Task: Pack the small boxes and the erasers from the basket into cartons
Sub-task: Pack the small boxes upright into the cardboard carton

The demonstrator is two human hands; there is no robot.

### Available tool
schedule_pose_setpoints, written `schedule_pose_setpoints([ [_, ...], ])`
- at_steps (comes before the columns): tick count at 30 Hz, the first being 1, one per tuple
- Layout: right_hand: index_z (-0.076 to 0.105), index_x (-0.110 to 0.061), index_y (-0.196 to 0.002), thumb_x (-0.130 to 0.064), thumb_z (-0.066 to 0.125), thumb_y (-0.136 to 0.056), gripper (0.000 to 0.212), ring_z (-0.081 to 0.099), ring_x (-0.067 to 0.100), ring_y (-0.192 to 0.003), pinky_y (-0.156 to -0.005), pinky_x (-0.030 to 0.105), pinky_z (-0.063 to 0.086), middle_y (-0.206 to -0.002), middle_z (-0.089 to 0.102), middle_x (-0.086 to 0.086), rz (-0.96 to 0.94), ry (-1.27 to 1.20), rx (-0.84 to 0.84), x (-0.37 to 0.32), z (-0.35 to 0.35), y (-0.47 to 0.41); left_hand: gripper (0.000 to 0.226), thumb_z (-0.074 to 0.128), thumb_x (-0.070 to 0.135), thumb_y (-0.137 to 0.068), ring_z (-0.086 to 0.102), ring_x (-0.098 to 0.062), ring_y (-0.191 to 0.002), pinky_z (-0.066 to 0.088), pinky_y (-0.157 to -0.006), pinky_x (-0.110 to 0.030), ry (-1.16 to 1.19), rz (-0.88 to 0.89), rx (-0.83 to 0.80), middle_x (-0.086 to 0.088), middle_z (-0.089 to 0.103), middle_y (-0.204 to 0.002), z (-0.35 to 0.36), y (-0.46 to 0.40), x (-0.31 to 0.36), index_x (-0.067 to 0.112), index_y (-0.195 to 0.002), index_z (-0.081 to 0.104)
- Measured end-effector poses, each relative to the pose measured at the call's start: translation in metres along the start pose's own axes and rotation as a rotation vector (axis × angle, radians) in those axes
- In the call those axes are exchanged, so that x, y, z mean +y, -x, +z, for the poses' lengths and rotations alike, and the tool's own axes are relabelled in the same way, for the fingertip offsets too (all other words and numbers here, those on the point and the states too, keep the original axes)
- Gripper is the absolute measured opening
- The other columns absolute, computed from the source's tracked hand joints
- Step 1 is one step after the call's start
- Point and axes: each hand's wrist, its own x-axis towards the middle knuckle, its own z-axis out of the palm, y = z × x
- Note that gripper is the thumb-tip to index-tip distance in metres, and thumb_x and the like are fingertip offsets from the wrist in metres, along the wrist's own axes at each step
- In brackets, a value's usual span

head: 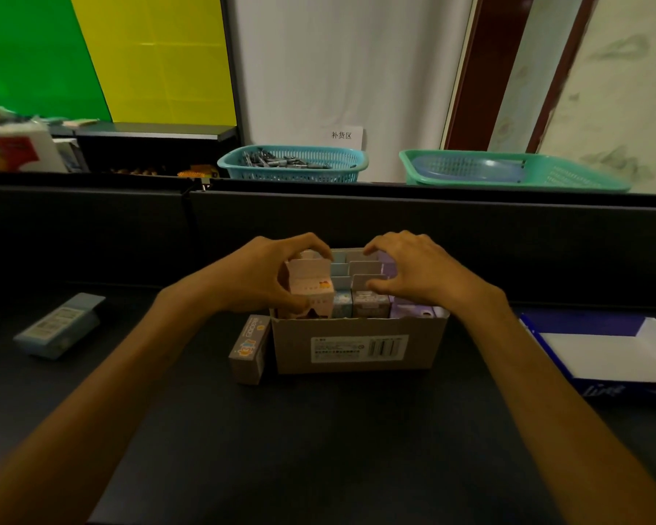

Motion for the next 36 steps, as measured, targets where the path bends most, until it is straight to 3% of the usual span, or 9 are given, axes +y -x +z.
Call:
schedule_pose_setpoints([
  [3, 0.044, -0.03, -0.133, -0.041, 0.065, -0.085, 0.054, 0.041, 0.019, -0.123, -0.103, 0.037, 0.032, -0.133, 0.049, -0.002, -0.002, -0.011, 0.007, 0.003, 0.003, 0.0, 0.061, 0.073, 0.028, -0.077, 0.05, -0.002, -0.083, 0.046, -0.056, -0.014, -0.132, -0.022, -0.037, 0.015, 0.043, -0.105, 0.003, -0.001, -0.001, 0.041, -0.125, 0.038],
  [7, 0.044, -0.029, -0.132, -0.042, 0.064, -0.085, 0.053, 0.041, 0.019, -0.122, -0.102, 0.035, 0.031, -0.132, 0.05, -0.002, -0.015, -0.011, 0.014, 0.003, 0.003, 0.001, 0.059, 0.073, 0.032, -0.076, 0.054, -0.015, -0.104, 0.053, -0.08, -0.028, -0.294, -0.057, -0.066, 0.002, 0.05, -0.123, 0.011, -0.011, -0.003, 0.041, -0.124, 0.04],
  [11, 0.045, -0.028, -0.132, -0.041, 0.064, -0.086, 0.052, 0.042, 0.017, -0.123, -0.104, 0.034, 0.03, -0.132, 0.05, -0.002, -0.037, -0.014, 0.02, 0.003, 0.003, 0.004, 0.059, 0.075, 0.027, -0.075, 0.058, -0.017, -0.101, 0.052, -0.076, -0.027, -0.378, -0.117, -0.092, 0.0, 0.05, -0.123, 0.016, -0.018, -0.005, 0.04, -0.122, 0.042],
  [13, 0.045, -0.028, -0.133, -0.042, 0.064, -0.086, 0.053, 0.042, 0.018, -0.124, -0.104, 0.035, 0.03, -0.133, 0.05, -0.002, -0.038, -0.015, 0.019, 0.003, 0.003, 0.005, 0.058, 0.074, 0.025, -0.076, 0.057, -0.019, -0.103, 0.053, -0.081, -0.031, -0.44, -0.132, -0.111, -0.001, 0.05, -0.125, 0.017, -0.021, -0.003, 0.036, -0.124, 0.043],
  [20, 0.045, -0.027, -0.133, -0.042, 0.063, -0.086, 0.052, 0.042, 0.018, -0.122, -0.103, 0.034, 0.031, -0.132, 0.05, -0.002, -0.044, -0.018, 0.014, 0.004, 0.002, 0.008, 0.045, 0.068, 0.025, -0.082, 0.043, -0.02, -0.121, 0.031, -0.104, -0.041, -0.742, -0.144, -0.174, 0.0, 0.051, -0.126, 0.017, -0.021, 0.004, 0.027, -0.123, 0.048],
  [30, 0.046, -0.028, -0.132, -0.043, 0.063, -0.086, 0.051, 0.043, 0.016, -0.122, -0.105, 0.036, 0.031, -0.131, 0.051, -0.003, -0.053, -0.034, 0.011, 0.005, 0.007, 0.005, 0.045, 0.07, 0.029, -0.08, 0.044, -0.019, -0.117, 0.036, -0.1, -0.037, -0.667, -0.174, -0.154, 0.0, 0.051, -0.125, 0.016, -0.02, -0.003, 0.025, -0.12, 0.05],
  [36, 0.047, -0.027, -0.13, -0.042, 0.061, -0.087, 0.047, 0.045, 0.016, -0.116, -0.102, 0.035, 0.032, -0.127, 0.053, -0.003, -0.078, -0.043, 0.02, 0.0, 0.001, 0.003, 0.048, 0.069, 0.041, -0.078, 0.045, -0.01, -0.105, 0.044, -0.092, -0.033, -0.457, -0.138, 0.064, 0.005, 0.051, -0.119, -0.004, -0.008, -0.01, 0.03, -0.12, 0.049],
])
